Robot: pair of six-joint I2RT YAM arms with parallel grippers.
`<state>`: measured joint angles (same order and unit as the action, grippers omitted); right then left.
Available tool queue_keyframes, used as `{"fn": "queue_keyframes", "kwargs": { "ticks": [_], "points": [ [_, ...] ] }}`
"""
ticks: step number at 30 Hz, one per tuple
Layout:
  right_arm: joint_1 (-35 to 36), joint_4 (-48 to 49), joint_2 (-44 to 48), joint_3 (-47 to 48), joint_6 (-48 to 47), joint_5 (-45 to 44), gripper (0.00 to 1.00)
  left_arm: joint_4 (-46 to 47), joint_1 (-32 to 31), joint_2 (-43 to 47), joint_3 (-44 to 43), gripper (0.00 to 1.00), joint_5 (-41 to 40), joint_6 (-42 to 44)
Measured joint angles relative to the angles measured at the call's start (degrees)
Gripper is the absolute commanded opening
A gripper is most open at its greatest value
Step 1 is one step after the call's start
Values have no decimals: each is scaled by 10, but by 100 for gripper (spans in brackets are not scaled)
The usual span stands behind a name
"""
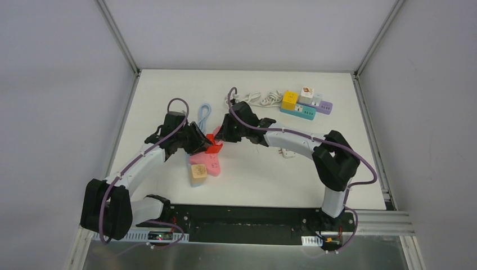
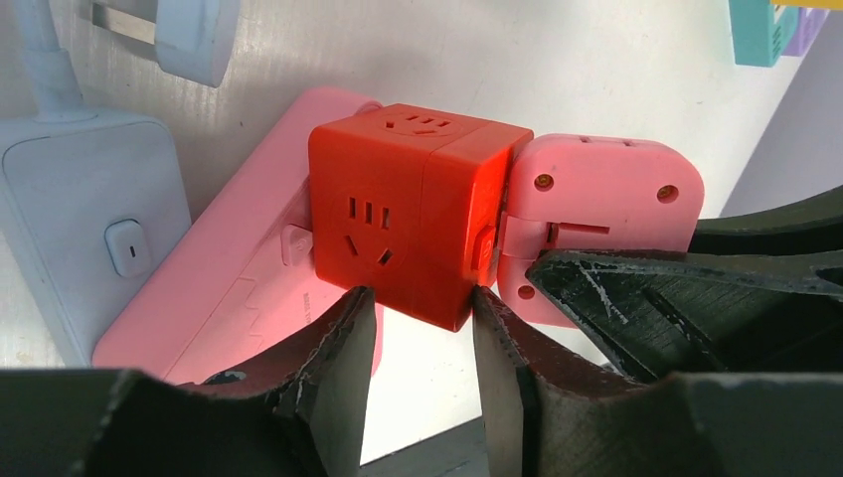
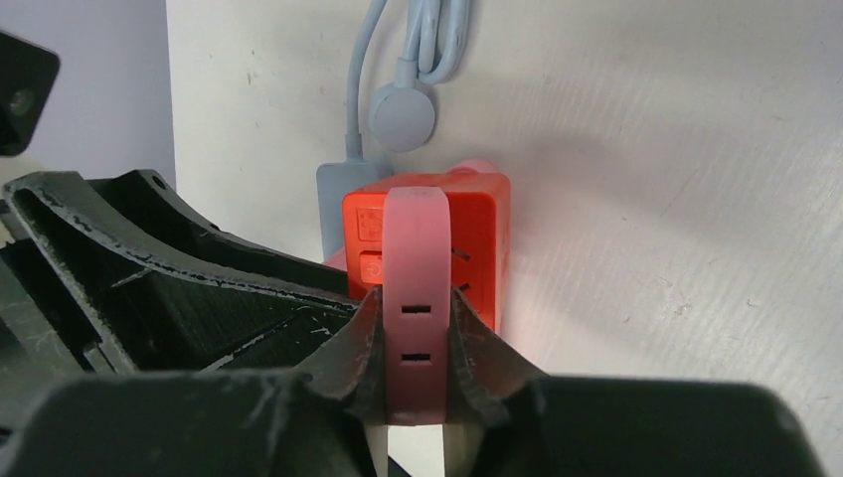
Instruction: Pull the plug off the socket
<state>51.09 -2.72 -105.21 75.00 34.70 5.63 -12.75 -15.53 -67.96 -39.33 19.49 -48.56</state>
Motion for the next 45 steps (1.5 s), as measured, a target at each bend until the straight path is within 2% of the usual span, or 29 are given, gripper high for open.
{"fn": "queue_keyframes", "kwargs": {
  "ticks": [7, 12, 16, 22, 26, 32, 40, 45],
  "points": [
    [-4, -29, -6, 21, -12, 11, 0, -35, -37, 3, -18, 36, -85, 14],
    [-29, -29, -10, 21, 11, 74, 0, -60, -52, 1, -29, 34, -130, 17],
    [-33, -30, -21, 31, 15, 91, 0, -57, -52, 0, -29, 33, -136, 17],
    [1, -93, -40, 92, -37, 7, 0, -55, -50, -3, -28, 32, -147, 17],
    [-3, -86, -37, 87, -40, 9, 0, -54, -50, -4, -28, 31, -149, 17],
    [-32, -32, -19, 38, -22, 67, 0, -47, -51, -7, -28, 31, -148, 17],
    [0, -74, -19, 73, -66, -10, 0, -42, -51, -7, -25, 31, -150, 17],
    [-17, -78, 3, 57, -70, -3, 0, -41, -51, -7, -25, 33, -150, 17]
  ]
}}
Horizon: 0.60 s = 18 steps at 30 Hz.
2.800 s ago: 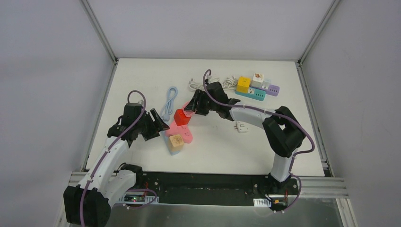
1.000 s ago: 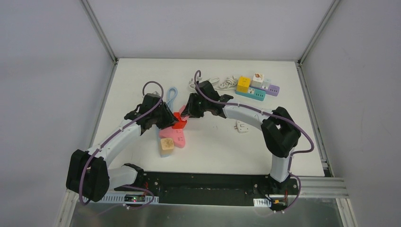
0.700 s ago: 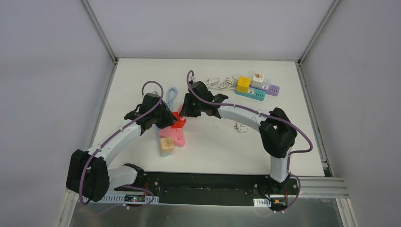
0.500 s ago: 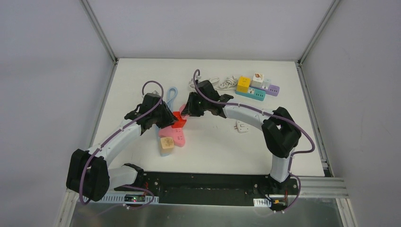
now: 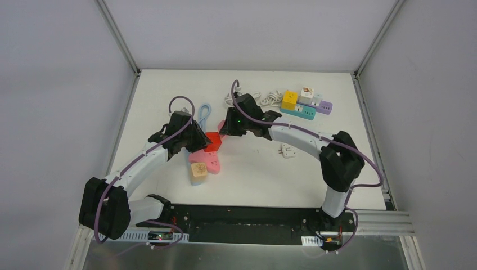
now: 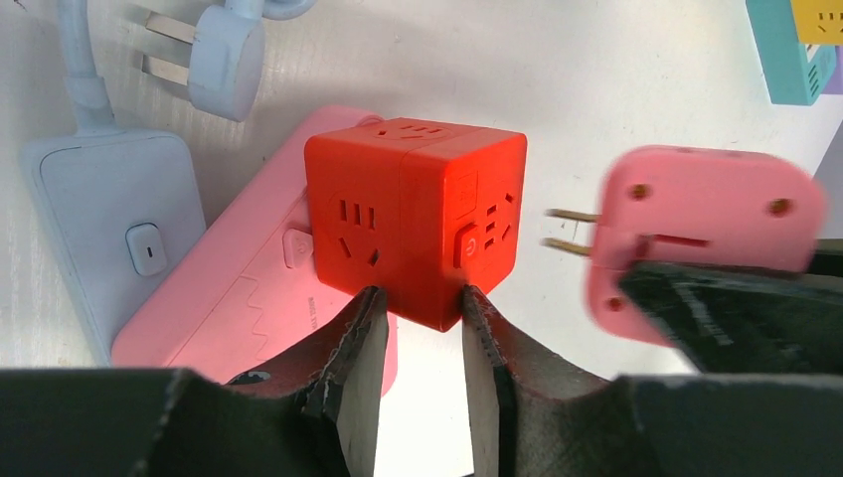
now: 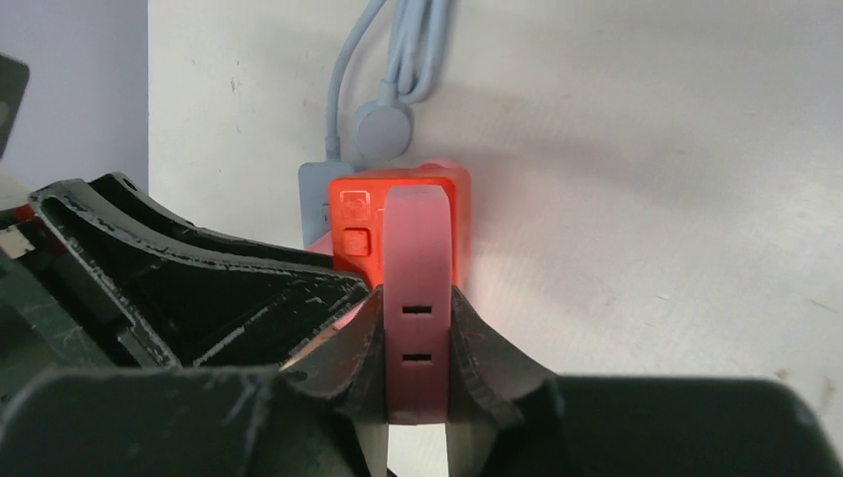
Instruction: Pull the plug off the socket
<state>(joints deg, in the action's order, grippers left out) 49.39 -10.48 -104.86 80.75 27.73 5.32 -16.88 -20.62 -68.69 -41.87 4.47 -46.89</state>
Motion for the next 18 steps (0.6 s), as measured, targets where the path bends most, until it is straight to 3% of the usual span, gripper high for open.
{"fn": "queue_keyframes", "kwargs": {
  "ticks": [8, 14, 18],
  "points": [
    [-85, 0, 149, -125, 12, -5, 0, -8, 1, 5, -7, 52, 12, 16],
    [-154, -16, 263, -266, 29, -5, 0, -87, 1, 9, -64, 75, 20, 59],
    [-180, -31, 316, -333, 38, -1, 0, -121, 1, 40, -99, 84, 21, 75]
  ]
}}
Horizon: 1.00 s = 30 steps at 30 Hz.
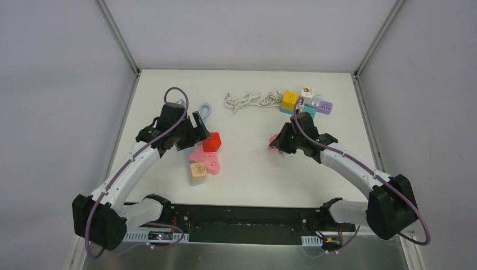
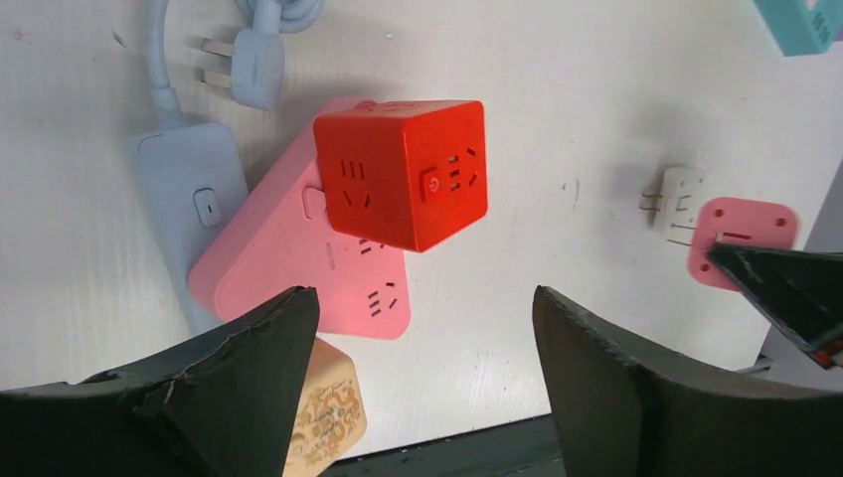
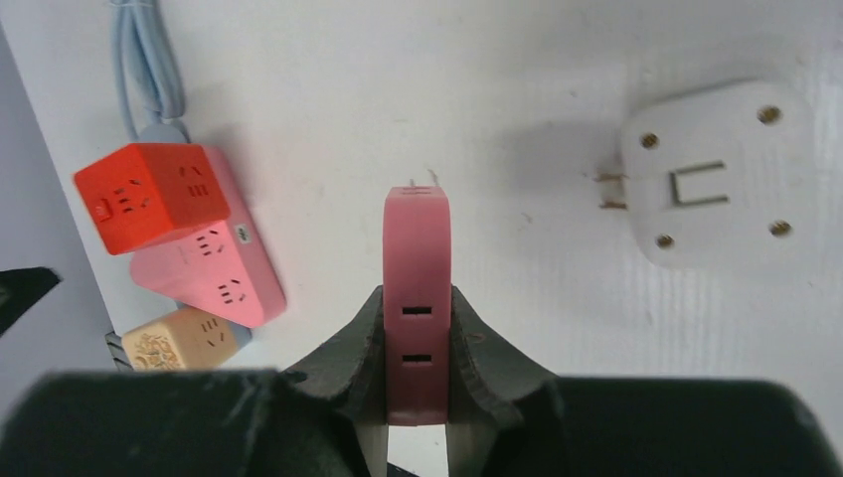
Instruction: Pull the plug off the socket
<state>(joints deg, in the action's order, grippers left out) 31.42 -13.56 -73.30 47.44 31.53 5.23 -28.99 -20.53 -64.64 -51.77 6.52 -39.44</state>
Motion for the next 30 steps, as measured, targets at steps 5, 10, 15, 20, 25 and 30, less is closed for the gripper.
{"fn": "queue_keyframes", "kwargs": {
  "ticks": [5, 10, 15, 20, 25, 30],
  "points": [
    [-24, -10, 46, -67, 16, 10, 3, -40, 0, 75, -6, 98, -14, 12],
    [-40, -18, 72, -116, 28, 31, 14, -81, 0, 146, 7, 99, -46, 20],
    [-61, -21, 100, -156, 27, 47, 22, -119, 0, 194, 41, 99, -76, 26],
    [-96, -23, 102, -179, 18, 70, 33, -140, 0, 198, 56, 99, -83, 27],
    [-118, -32, 100, -182, 5, 88, 55, -144, 0, 185, 57, 99, -83, 29],
    [-132, -59, 98, -177, -3, 70, 60, -144, 0, 171, 56, 99, -83, 33]
  ]
}}
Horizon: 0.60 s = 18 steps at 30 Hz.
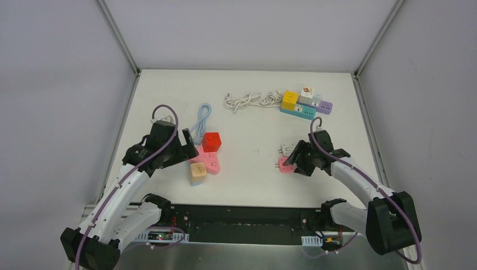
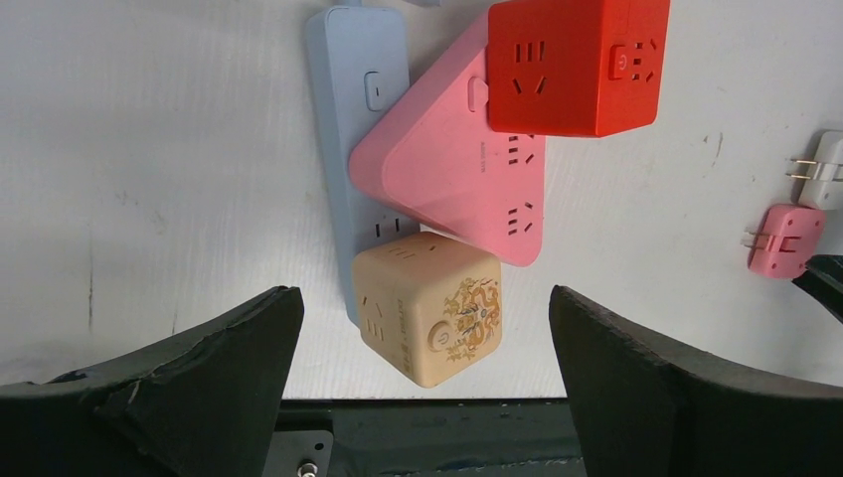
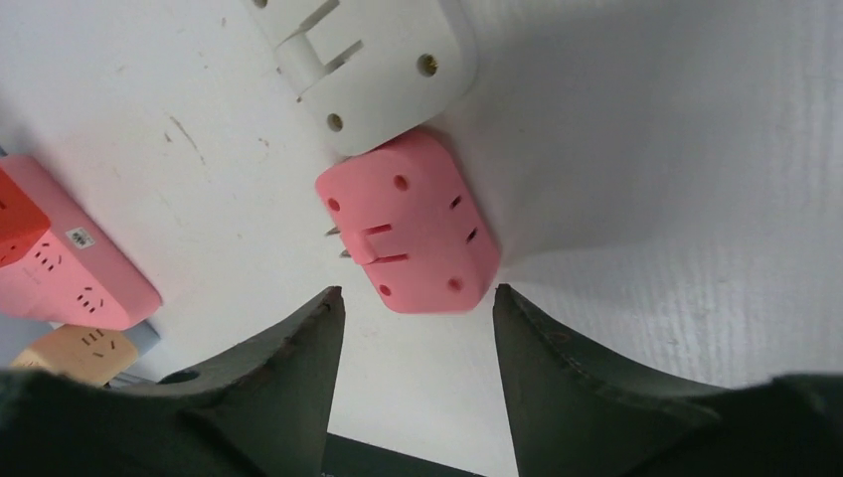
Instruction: Pull the plug off the socket
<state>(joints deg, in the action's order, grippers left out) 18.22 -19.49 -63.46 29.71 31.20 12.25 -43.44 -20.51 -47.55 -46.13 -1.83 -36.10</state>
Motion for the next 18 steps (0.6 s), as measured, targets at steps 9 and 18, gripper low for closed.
{"fn": "queue_keyframes", "kwargs": {
  "ticks": [9, 18],
  "points": [
    [-5, -70, -2, 61, -4, -101, 61, -7, 0, -4, 0, 98, -10, 12],
    [49, -13, 54, 78, 16, -41, 75, -14, 7, 2, 2, 98, -45, 4]
  ]
}}
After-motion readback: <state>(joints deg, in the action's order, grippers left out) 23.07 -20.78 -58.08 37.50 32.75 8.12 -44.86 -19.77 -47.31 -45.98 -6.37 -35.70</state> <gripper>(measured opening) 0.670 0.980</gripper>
